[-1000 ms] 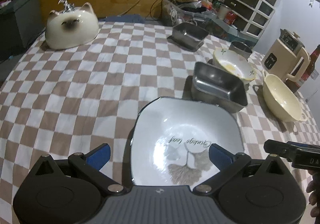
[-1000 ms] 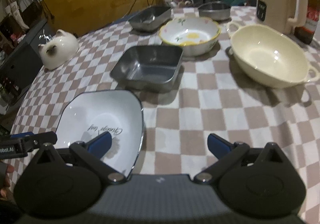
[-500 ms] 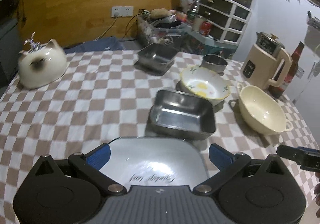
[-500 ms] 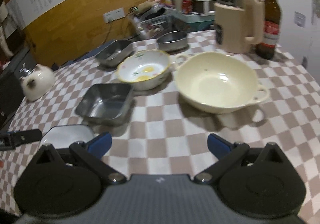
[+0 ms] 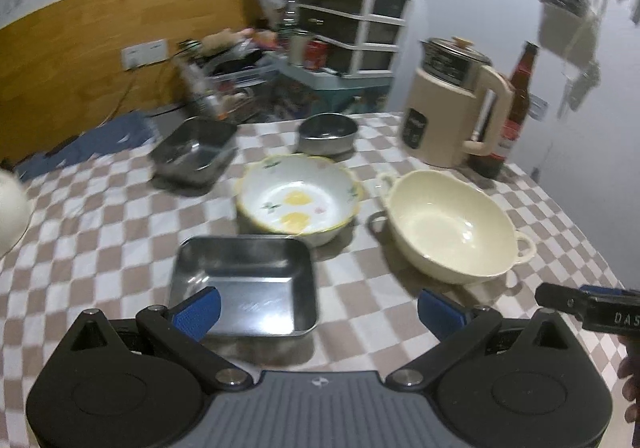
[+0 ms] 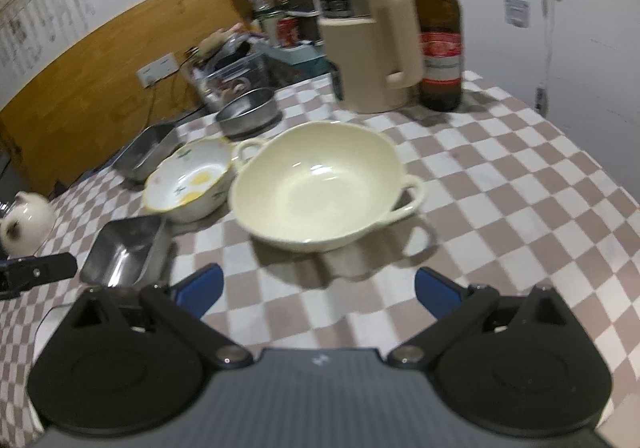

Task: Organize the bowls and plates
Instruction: 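Move both grippers to the cream two-handled bowl, then close both grippers on the rim of the cream bowl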

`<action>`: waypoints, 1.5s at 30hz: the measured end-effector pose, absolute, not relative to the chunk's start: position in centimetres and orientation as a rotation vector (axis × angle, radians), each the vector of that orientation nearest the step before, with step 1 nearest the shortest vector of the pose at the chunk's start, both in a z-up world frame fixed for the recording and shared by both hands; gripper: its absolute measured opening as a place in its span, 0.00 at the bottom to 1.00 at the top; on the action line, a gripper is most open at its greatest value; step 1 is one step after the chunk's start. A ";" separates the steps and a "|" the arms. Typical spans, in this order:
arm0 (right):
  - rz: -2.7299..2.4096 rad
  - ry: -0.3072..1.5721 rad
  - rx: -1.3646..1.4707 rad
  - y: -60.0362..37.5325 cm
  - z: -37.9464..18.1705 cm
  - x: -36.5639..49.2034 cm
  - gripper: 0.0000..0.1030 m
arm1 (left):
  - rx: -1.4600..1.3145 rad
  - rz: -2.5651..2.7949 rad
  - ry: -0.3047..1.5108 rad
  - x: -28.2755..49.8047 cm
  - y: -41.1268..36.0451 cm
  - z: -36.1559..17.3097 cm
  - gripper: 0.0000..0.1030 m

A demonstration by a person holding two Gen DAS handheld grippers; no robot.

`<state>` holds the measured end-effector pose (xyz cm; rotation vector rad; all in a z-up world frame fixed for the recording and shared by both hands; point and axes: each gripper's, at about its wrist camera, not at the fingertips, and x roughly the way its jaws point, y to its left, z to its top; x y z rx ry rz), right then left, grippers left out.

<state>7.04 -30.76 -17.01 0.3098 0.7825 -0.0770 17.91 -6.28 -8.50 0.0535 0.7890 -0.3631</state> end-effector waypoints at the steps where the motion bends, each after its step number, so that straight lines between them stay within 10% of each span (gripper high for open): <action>1: -0.082 0.776 0.316 -31.2 -17.2 7.1 1.00 | 0.061 -0.371 0.791 18.3 -6.7 -8.6 1.00; 18: -0.211 0.758 0.534 -38.2 -18.9 9.2 0.99 | 0.202 -0.509 0.694 24.8 -13.9 -8.9 1.00; 30: -0.186 0.785 0.651 -39.5 -20.9 13.8 0.73 | 0.191 -0.573 0.762 30.0 -15.8 -10.5 0.98; 40: -0.192 0.884 0.623 -38.8 -22.5 16.5 0.31 | 0.111 -0.624 0.825 32.8 -16.2 -11.7 0.65; 45: -0.167 0.881 0.670 -40.0 -22.8 16.3 0.28 | 0.097 -0.634 0.854 33.5 -16.9 -12.4 0.56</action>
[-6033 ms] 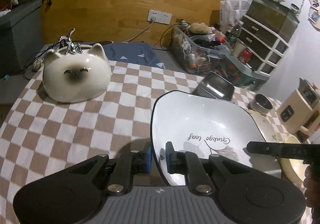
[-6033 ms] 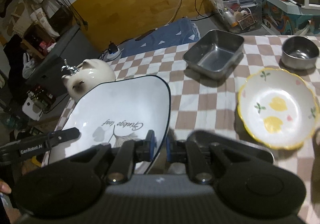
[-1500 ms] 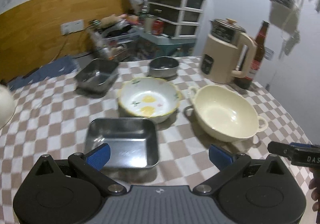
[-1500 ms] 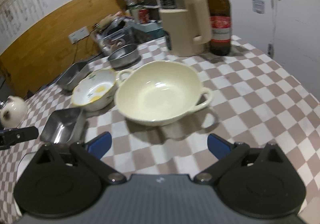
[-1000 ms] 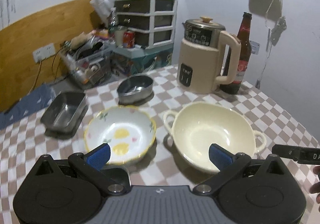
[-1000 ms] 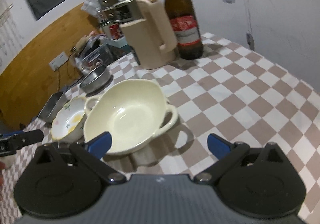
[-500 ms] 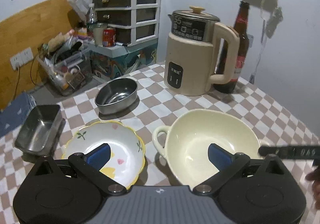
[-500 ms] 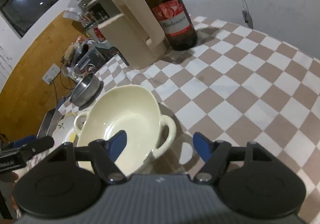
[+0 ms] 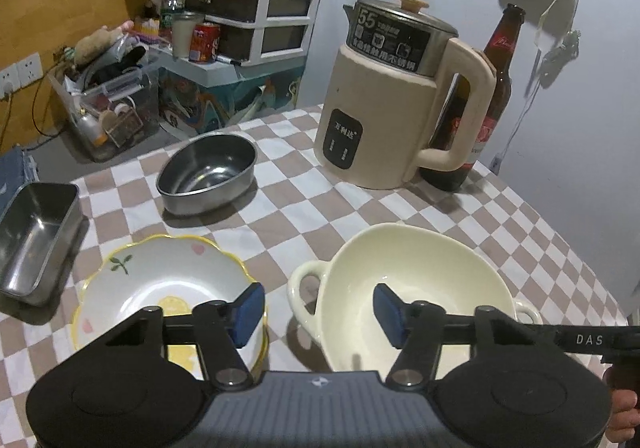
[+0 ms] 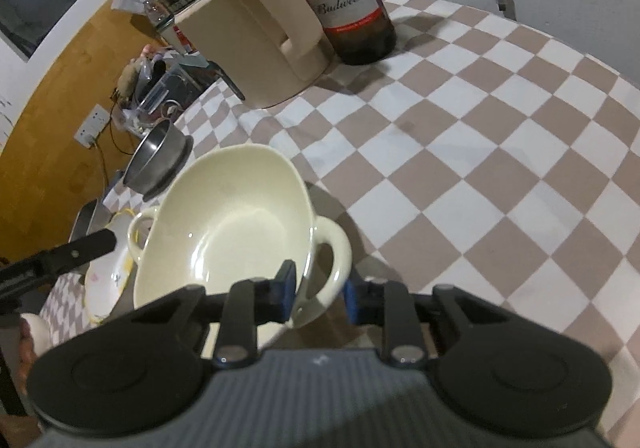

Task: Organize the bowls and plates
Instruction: 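Close both grippers on the rim of the cream bowl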

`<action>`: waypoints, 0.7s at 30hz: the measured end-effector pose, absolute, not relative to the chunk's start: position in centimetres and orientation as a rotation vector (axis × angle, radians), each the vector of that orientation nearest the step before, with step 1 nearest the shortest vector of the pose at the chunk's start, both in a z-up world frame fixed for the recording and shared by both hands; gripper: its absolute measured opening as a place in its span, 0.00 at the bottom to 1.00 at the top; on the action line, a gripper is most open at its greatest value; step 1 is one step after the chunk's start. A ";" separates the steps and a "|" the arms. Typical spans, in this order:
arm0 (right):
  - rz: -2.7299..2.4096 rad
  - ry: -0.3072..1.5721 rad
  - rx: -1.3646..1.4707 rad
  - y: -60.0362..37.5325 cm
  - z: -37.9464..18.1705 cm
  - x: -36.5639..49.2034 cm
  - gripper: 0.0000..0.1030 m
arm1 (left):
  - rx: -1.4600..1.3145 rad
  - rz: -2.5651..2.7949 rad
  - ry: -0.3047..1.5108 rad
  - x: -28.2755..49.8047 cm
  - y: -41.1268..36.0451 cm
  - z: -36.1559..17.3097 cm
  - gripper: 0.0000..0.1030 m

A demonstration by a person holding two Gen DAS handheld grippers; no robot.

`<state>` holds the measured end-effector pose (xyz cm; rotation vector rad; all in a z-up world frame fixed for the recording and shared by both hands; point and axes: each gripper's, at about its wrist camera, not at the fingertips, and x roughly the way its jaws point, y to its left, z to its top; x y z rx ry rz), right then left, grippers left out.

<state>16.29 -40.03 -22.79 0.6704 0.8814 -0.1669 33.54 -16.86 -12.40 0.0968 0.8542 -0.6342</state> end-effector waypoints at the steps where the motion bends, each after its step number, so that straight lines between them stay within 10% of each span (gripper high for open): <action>1: -0.173 0.877 0.666 -40.1 -22.8 16.3 0.28 | 0.093 -0.635 0.861 33.6 -16.9 -12.6 0.54; 12: -0.221 0.842 0.626 -42.8 -22.4 17.2 0.26 | 0.009 -0.647 0.959 34.5 -17.1 -14.1 0.25; 21: -0.195 0.848 0.584 -43.1 -22.4 17.9 0.27 | -0.030 -0.646 1.033 35.8 -17.9 -15.7 0.23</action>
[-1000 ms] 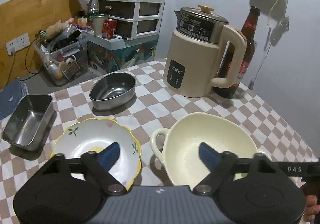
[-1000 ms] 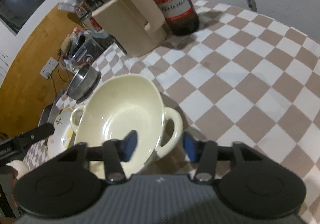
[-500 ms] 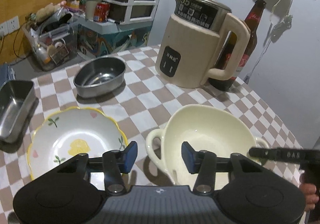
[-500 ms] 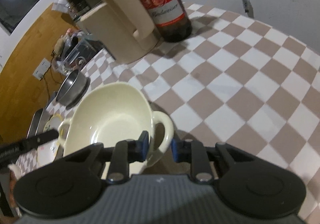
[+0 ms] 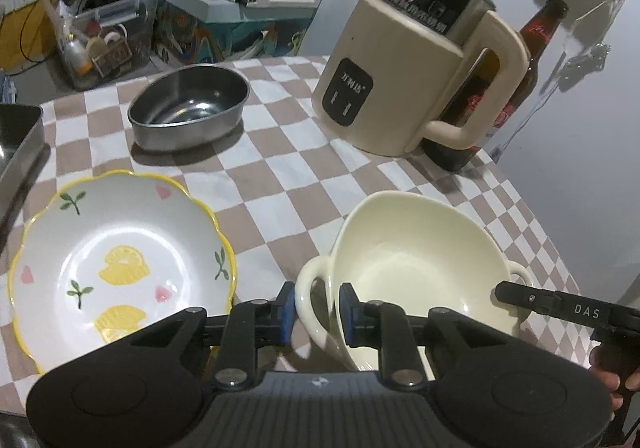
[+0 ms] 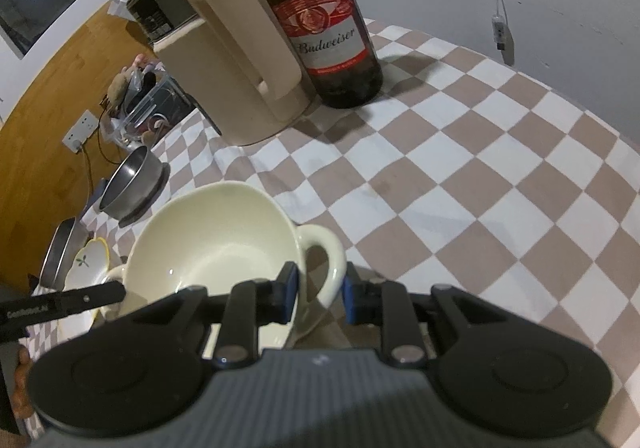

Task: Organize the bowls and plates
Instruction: 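Close both grippers on the rim of the cream bowl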

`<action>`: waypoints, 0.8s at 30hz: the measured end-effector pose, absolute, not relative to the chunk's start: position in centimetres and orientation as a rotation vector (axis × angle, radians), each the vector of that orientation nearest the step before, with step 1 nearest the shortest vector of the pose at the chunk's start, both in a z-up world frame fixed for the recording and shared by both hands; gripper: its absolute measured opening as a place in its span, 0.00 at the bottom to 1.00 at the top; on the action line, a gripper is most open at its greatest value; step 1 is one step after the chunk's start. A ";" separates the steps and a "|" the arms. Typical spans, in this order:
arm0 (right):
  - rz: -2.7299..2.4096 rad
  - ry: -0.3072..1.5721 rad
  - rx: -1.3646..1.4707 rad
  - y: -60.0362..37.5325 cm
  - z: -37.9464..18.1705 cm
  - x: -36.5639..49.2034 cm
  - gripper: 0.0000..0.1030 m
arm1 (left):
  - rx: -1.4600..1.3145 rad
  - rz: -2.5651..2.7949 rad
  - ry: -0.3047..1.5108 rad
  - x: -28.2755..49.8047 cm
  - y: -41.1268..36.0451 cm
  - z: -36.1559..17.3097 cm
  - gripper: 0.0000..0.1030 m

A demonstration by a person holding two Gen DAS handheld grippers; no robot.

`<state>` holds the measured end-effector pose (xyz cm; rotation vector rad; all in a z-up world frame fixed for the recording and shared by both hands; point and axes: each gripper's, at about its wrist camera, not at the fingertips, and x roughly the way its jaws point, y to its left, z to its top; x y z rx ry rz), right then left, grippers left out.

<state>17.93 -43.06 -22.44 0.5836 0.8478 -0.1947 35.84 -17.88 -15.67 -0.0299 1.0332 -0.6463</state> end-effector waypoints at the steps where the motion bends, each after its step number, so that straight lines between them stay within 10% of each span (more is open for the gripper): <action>1: -0.195 0.846 0.579 -43.0 -22.4 18.0 0.27 | -0.031 -0.646 1.038 36.0 -17.9 -15.8 0.23; 24: -0.092 0.893 0.538 -43.8 -22.8 20.4 0.30 | -0.021 -0.627 1.085 36.8 -19.0 -16.9 0.22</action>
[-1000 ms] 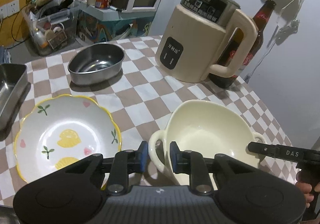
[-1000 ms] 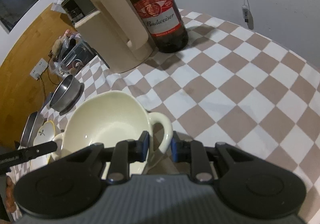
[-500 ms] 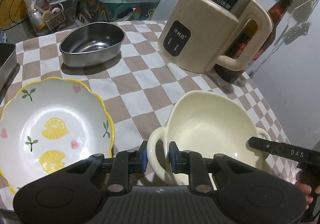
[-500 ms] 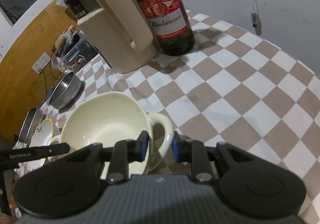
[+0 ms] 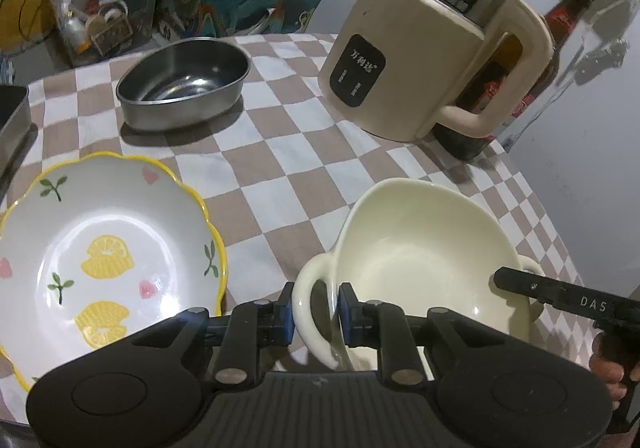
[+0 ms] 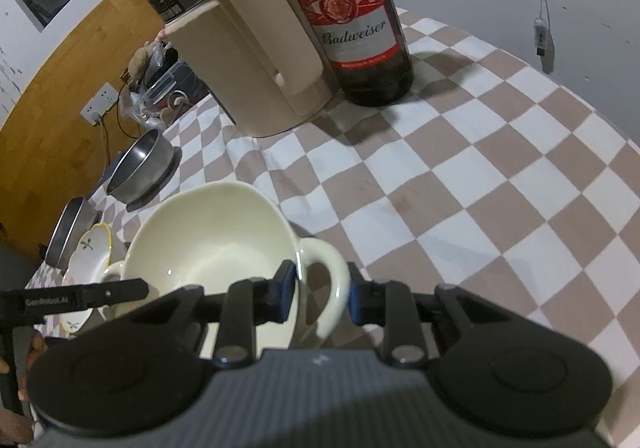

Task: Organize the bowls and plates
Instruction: 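Close both grippers on the rim of the cream bowl, then lift the cream bowl with both grippers and carry it over the white plate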

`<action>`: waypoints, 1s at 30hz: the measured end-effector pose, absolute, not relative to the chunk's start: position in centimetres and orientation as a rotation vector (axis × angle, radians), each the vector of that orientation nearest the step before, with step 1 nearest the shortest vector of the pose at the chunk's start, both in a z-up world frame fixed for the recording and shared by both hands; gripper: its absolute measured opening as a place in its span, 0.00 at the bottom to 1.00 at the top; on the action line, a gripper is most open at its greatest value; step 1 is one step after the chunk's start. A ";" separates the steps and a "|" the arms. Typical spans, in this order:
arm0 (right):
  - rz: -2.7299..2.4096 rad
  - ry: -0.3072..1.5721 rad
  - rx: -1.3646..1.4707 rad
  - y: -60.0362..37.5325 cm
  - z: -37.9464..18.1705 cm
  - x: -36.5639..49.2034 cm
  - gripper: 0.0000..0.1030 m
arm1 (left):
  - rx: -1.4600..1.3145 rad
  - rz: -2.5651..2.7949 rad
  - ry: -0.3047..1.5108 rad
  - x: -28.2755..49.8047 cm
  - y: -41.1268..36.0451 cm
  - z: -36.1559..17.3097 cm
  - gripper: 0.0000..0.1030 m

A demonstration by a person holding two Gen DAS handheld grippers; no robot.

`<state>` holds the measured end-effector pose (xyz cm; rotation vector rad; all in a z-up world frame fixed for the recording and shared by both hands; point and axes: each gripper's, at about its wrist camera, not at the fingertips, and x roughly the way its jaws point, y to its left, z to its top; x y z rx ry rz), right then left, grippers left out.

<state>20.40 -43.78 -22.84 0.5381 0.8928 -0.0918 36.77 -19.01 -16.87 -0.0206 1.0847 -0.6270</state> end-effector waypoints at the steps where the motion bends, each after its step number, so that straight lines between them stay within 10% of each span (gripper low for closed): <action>1: -0.095 0.894 0.531 -43.7 -22.8 20.4 0.31 | -0.017 -0.627 1.079 36.6 -19.0 -16.8 0.22; 30: -0.036 0.853 0.481 -40.3 -18.7 11.8 0.31 | -0.037 -0.595 0.976 25.5 -13.4 -11.8 0.22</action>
